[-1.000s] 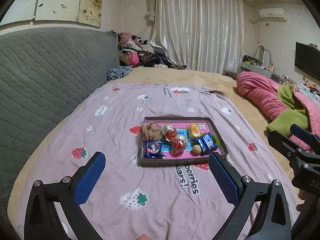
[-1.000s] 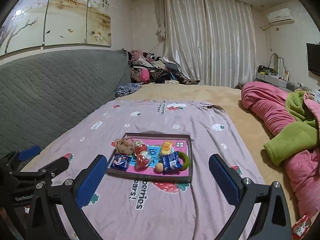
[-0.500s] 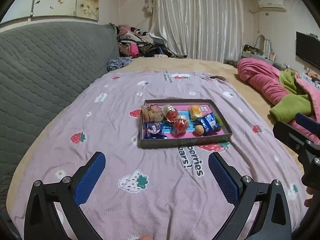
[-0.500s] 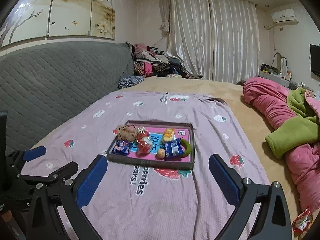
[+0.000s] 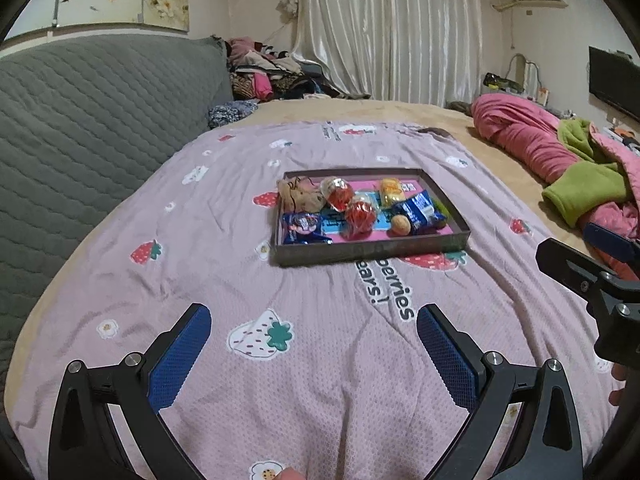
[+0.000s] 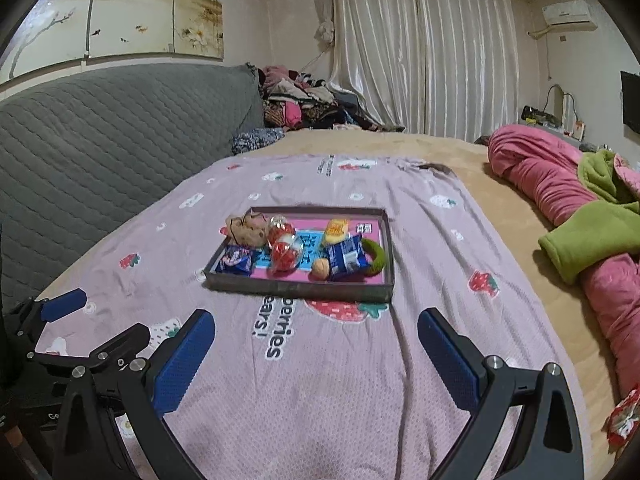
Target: Organize objects
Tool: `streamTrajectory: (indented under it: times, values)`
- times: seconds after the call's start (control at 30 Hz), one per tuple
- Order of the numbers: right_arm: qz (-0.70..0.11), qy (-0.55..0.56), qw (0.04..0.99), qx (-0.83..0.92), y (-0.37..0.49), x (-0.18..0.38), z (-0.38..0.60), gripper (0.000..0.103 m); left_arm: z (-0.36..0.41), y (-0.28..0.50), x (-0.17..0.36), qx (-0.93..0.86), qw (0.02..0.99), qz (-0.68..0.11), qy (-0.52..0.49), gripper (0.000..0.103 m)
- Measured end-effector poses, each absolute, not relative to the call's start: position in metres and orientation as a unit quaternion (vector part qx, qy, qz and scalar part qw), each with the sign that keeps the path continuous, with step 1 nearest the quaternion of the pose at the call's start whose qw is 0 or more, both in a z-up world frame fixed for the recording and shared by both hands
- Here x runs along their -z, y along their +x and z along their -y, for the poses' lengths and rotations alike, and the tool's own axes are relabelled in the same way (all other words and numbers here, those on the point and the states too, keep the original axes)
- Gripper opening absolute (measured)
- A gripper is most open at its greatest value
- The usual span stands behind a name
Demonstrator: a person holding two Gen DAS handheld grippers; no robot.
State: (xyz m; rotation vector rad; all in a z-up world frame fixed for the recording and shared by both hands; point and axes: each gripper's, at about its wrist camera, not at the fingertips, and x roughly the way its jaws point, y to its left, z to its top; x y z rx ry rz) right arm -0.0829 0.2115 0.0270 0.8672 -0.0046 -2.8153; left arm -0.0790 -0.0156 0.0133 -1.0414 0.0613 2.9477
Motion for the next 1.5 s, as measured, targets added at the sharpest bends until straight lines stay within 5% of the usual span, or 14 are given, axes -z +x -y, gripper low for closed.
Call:
streamTrajectory:
  times: [1.5]
  values:
    - [-0.001,0.304,0.077,0.950,-0.078,0.050,-0.216,0.103,0.025,-0.081,0.058,-0.949,0.003,-0.005,-0.316,0.103]
